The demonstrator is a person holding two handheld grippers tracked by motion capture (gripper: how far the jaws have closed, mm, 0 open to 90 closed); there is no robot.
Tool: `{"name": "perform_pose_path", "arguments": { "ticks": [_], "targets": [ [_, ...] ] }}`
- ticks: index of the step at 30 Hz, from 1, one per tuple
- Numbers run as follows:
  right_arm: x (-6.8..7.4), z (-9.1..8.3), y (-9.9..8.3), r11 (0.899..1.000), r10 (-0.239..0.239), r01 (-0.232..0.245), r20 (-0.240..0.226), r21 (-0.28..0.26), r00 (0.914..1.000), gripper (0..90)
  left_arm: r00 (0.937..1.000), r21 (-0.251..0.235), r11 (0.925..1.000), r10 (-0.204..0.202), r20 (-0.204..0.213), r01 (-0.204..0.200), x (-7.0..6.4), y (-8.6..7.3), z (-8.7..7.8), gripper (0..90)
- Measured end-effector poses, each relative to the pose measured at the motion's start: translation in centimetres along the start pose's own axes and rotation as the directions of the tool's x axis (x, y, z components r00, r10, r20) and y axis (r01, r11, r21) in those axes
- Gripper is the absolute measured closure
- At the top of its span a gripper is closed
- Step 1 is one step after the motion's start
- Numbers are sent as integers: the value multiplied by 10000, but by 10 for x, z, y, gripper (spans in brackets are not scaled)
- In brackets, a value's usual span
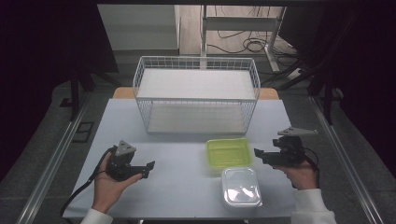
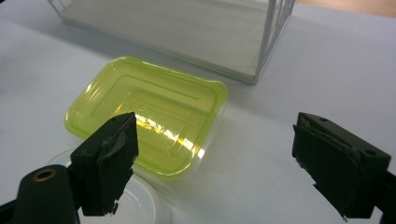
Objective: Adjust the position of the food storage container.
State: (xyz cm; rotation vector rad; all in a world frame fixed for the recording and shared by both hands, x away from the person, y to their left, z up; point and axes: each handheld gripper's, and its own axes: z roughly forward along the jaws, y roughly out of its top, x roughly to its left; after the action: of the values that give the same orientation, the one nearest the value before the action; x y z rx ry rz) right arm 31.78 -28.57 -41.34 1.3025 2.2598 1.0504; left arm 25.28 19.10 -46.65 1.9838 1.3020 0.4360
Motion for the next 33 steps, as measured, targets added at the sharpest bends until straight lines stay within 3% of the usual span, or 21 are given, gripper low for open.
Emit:
{"name": "perform_pose_path", "arguments": {
  "ticks": [2,11,19,20,22,25,28,33],
  "targets": [
    [0,1,-1,9999,80,-80,-3,91,10000,147,9997,-37,9997,-224,84,224,0,1,0,144],
    [-4,-2,0,9991,418,-418,24,38,9991,165,9990,-48,9993,-375,246,376,2,2,-3,144],
    [-14,-3,-5,9952,757,-767,184,602,9970,185,9986,54,9989,-464,270,463,4,3,-5,145],
    [-16,-2,-6,9919,1005,-1027,336,742,9944,196,9975,-20,9983,-589,393,590,7,5,-5,145],
    [-16,-2,-6,9908,1062,-1094,423,802,9934,205,9971,-35,9979,-640,403,642,8,6,-6,146],
    [-21,2,-6,9828,1333,-1399,616,1208,9892,268,9973,123,9973,-727,94,726,10,7,-4,147],
    [-25,13,-2,9680,1598,-1746,938,1801,9827,323,9979,237,9976,-648,84,646,8,5,-2,146],
    [-25,33,2,9550,1511,-1704,962,2427,9838,390,9986,386,9979,-520,93,516,7,4,2,141]
  ]
}}
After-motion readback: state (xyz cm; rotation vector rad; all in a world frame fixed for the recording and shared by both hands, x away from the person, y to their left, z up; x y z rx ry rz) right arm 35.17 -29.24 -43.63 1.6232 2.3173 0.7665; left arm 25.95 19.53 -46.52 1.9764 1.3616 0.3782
